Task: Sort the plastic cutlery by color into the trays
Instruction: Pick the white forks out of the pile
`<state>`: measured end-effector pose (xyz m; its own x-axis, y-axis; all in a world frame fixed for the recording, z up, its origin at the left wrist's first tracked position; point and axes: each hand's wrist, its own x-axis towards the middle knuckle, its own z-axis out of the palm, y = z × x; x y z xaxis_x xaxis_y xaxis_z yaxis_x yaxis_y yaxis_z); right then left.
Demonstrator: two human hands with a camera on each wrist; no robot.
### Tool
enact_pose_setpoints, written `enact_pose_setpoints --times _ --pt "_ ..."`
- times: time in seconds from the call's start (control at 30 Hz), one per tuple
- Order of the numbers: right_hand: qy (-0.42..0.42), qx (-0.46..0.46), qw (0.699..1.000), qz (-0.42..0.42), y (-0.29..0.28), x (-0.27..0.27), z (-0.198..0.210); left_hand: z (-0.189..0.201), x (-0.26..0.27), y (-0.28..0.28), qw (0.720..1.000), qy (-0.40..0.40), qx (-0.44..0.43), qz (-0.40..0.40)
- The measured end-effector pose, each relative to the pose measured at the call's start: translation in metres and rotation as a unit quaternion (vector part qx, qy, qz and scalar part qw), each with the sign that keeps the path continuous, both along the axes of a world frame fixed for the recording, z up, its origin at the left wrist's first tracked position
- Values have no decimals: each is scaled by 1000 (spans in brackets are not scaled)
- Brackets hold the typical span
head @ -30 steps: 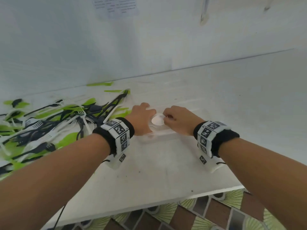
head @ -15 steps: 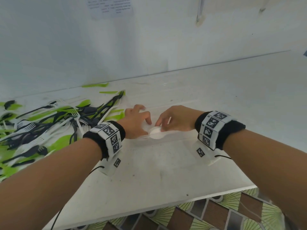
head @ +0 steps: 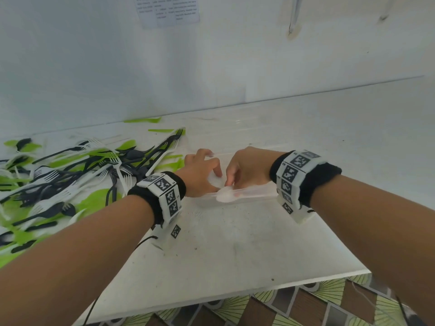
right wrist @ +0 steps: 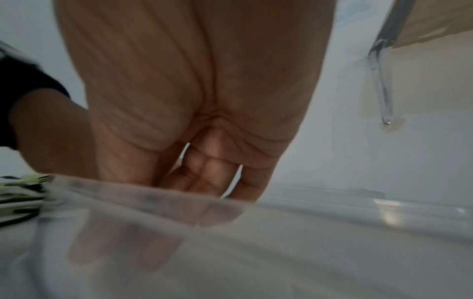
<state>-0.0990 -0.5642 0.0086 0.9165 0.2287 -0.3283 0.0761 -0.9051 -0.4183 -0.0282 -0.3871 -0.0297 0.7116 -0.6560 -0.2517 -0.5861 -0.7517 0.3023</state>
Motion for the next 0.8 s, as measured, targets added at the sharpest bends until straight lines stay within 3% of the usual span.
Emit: enact_pose_setpoints --times 0.27,0.43,0.6,0.8 --pt "-33 -60 997 25 19 7 -9 2 3 3 1000 25 -6 11" --pt "-27 -51 998 -1 16 2 -8 15 11 6 986 156 -43 42" --pt "-34 -29 998 -52 25 7 -16 18 15 5 990 143 20 8" --pt "22 31 998 -47 8 -3 -6 16 17 5 993 112 43 -13"
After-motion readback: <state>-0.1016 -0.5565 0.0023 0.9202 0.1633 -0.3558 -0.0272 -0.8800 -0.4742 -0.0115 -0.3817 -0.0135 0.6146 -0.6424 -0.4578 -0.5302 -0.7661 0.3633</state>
